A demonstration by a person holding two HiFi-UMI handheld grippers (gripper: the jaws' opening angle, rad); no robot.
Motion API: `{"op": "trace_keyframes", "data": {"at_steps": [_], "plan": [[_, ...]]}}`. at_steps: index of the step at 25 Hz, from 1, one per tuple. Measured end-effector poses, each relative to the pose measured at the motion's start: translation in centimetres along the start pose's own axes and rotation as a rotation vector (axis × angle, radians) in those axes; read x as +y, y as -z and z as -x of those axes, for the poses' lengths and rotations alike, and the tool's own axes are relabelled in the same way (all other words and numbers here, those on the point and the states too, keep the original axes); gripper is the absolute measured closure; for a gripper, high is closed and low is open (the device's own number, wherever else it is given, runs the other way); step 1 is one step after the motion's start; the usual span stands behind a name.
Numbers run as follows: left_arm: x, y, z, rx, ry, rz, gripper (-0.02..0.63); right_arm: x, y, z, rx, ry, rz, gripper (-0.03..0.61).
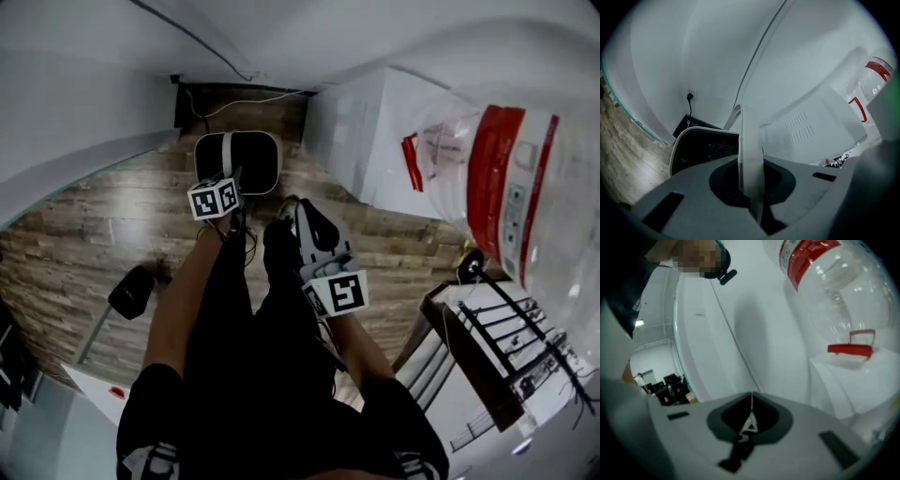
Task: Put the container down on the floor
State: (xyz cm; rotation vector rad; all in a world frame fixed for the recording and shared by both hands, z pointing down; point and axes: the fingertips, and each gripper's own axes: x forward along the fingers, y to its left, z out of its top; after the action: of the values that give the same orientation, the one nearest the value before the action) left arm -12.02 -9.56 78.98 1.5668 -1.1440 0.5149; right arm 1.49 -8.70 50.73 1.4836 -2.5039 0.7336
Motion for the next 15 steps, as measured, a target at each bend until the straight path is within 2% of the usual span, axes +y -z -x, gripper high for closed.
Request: {"op": "trace_keyframes", "data": {"at_steps": [7, 15], "plan": [[2.3, 0.7, -7.0, 0.003, -0.010, 0.073, 0.589, -3.6, 4.8, -0.9, 0.051, 0.029, -0.025, 0.545], [3.5, 1.1, -11.9, 0.000, -0.007, 0.091, 0.589, -4.6, 8.0, -2.6, 0.052, 0.055, -0.041, 0.545]]}}
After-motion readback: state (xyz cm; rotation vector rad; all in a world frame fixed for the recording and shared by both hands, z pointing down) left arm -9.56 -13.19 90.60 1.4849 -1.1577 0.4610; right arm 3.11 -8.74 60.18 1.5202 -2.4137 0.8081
